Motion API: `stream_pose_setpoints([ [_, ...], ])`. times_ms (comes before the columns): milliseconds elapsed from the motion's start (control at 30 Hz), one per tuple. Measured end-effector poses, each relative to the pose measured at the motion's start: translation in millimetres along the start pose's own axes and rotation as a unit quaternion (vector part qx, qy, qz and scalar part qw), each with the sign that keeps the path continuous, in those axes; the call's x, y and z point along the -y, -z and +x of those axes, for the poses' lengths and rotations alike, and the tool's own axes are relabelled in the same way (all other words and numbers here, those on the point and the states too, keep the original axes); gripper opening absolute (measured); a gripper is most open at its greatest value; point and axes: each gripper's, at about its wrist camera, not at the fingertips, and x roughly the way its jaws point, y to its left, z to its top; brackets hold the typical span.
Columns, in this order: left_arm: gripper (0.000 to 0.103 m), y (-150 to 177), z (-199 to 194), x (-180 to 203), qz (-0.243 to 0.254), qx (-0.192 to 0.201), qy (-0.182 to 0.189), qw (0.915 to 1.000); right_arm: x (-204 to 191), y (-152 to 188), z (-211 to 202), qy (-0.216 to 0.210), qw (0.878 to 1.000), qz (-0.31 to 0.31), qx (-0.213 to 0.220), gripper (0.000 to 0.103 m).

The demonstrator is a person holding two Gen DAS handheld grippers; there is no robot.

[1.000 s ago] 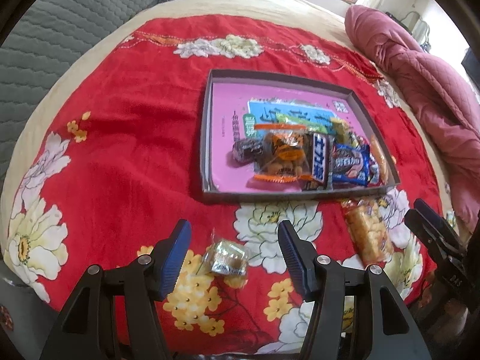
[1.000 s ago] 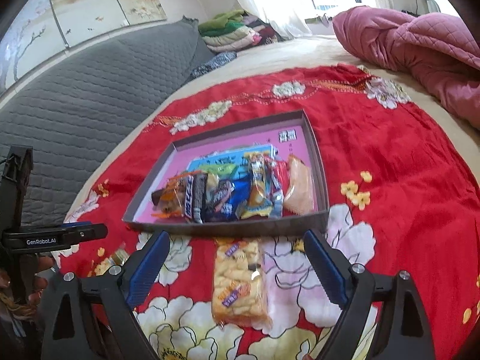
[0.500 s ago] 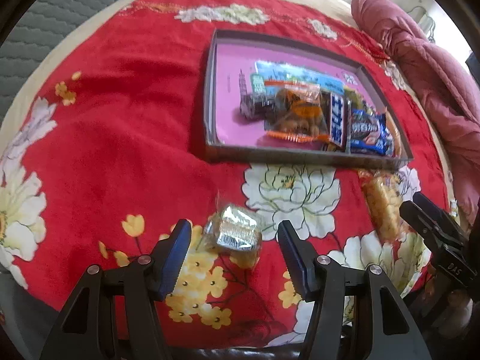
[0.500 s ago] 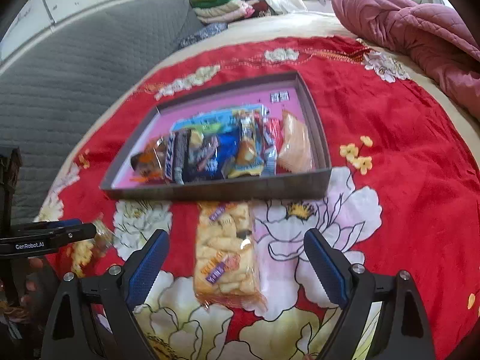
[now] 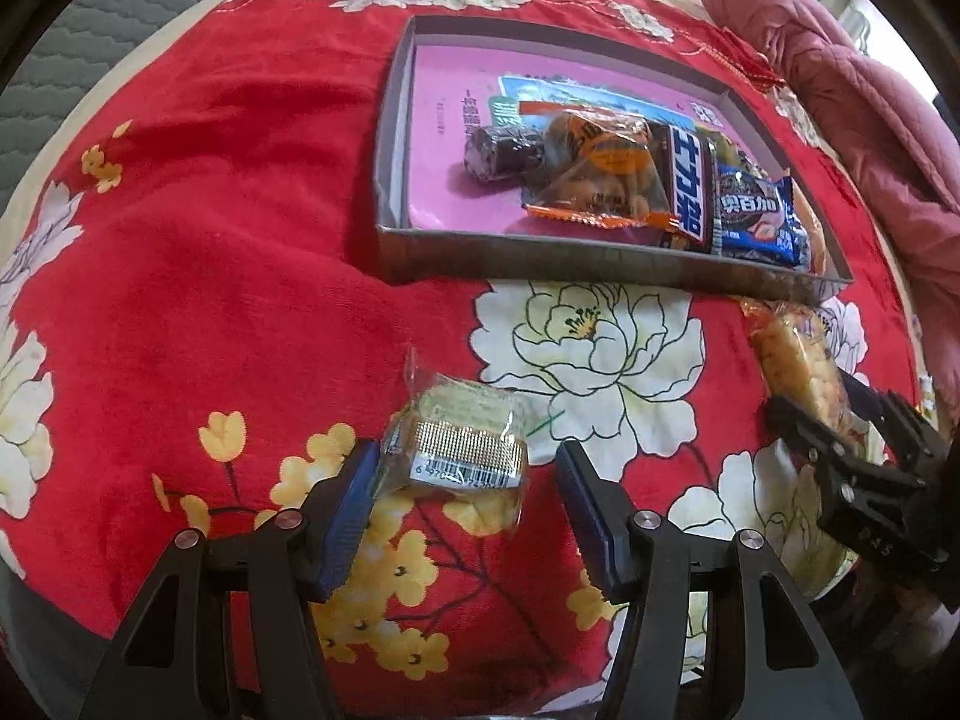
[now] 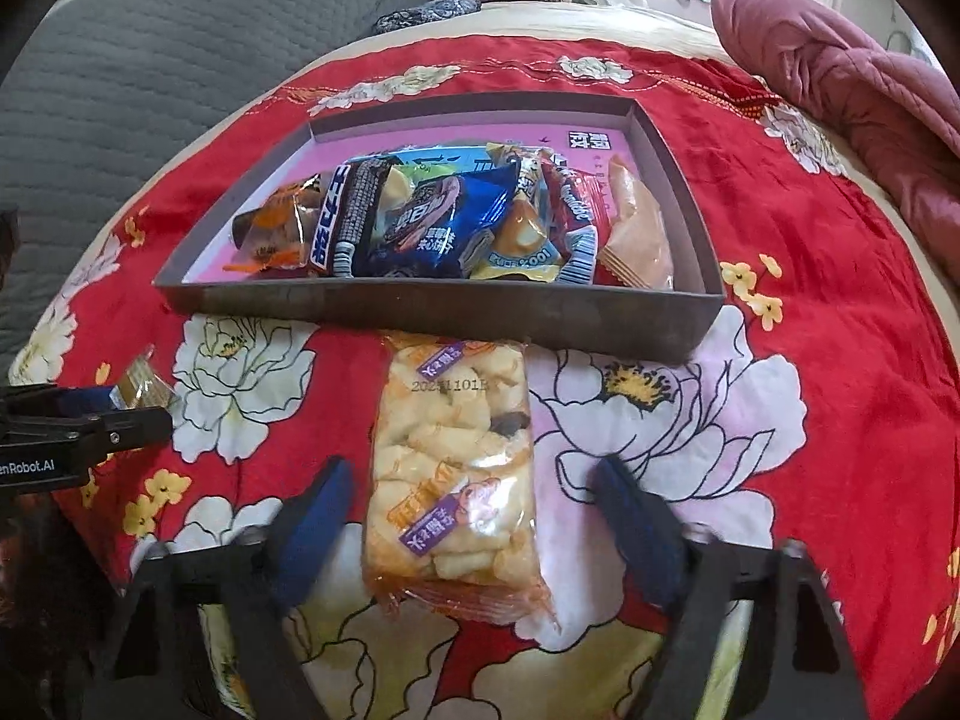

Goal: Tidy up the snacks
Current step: 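Grasp the yellow cracker bag with the right gripper while the left grasps the clear-wrapped cake, then carry the cracker bag and wrapped cake over the tray with both grippers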

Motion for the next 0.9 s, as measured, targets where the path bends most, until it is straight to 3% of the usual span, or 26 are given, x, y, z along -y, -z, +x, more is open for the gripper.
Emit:
stream_pose_setpoints([
  [133, 0.059, 0, 0, 6, 0.01, 0.007, 0.003, 0.9999, 2, 0, -1, -0.019, 1.0, 0.002, 0.001, 0.046],
  [167, 0.048, 0, 0, 7, 0.012, 0.009, 0.005, 0.9999, 1, 0, -2, -0.022, 1.0, 0.0, 0.001, 0.046],
  [267, 0.042, 0, 0, 11, 0.015, 0.017, 0.014, 0.9996, -2, 0, -4, -0.021, 1.0, -0.009, 0.001, 0.046],
  [533, 0.041, 0, -15, 13, 0.016, 0.035, 0.039, 0.9985, 6, -1, -24, -0.065, 0.998, 0.016, 0.02, 0.046],
  [900, 0.041, -27, -59, 15, 0.014, 0.097, 0.042, 0.9943, 19, -20, -64, -0.095, 0.985, 0.047, 0.132, 0.046],
])
